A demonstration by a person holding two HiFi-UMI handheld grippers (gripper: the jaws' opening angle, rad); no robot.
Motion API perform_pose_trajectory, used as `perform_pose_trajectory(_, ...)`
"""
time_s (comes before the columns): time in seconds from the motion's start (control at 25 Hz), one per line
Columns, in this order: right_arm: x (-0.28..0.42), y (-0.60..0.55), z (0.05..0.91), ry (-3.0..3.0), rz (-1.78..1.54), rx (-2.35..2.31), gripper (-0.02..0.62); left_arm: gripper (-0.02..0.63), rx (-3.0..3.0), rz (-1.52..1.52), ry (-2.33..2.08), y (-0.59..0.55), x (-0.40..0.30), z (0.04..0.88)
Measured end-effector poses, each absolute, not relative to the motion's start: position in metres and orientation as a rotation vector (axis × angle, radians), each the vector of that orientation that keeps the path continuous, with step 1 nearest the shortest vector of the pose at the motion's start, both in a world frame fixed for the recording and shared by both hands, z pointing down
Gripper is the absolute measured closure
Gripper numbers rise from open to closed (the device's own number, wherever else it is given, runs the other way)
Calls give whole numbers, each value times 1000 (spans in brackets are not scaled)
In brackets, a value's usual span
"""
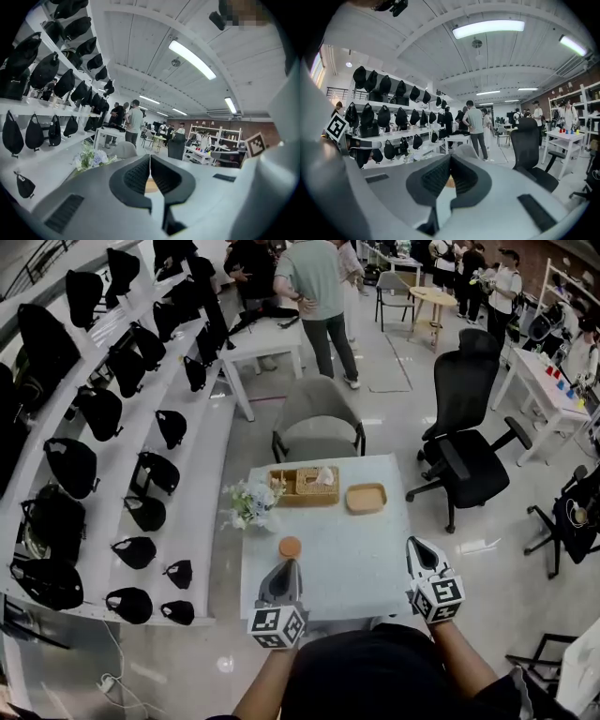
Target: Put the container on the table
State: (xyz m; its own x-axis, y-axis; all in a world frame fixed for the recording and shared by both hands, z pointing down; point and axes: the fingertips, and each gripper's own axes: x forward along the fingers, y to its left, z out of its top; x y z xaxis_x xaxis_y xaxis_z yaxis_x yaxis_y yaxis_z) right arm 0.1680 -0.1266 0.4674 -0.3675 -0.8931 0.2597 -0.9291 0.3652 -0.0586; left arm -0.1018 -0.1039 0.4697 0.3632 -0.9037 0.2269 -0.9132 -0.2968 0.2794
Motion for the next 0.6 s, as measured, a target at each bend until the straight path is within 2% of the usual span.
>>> perform_pose_trajectory(0.6,122,-106,473,-2388,284,1738,598,595,2340,85,-1525,-88,-150,477)
